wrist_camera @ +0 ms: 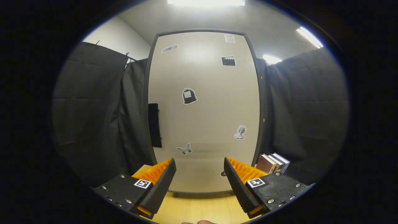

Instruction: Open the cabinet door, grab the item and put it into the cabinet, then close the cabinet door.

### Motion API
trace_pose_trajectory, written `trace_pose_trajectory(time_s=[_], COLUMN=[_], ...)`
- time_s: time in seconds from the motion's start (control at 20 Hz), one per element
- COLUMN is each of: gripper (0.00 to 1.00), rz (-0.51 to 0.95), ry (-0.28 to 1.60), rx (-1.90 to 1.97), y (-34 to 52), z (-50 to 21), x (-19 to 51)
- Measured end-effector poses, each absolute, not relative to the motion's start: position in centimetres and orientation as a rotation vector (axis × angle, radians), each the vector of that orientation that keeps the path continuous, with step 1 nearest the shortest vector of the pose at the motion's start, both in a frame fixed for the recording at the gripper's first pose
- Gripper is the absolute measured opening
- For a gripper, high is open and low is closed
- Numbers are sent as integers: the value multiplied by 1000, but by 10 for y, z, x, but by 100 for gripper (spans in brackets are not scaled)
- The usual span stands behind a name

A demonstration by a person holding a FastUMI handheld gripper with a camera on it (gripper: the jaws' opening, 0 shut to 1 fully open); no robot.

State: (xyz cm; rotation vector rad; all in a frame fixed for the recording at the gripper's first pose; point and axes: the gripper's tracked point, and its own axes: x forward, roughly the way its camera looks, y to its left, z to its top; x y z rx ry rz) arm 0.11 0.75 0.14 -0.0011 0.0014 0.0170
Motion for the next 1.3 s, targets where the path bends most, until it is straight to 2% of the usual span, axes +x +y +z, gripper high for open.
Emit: trace_pose_trajectory(time_s=[0.55,1.0,1.1,1.3], gripper=[96,96,94,89], rz=[64,154,189,169], ry=[4,-4,-1,23], rx=[19,-11,-33,-48], y=[40,114,133,142], z=[19,31,31,21], x=[28,78,92,116])
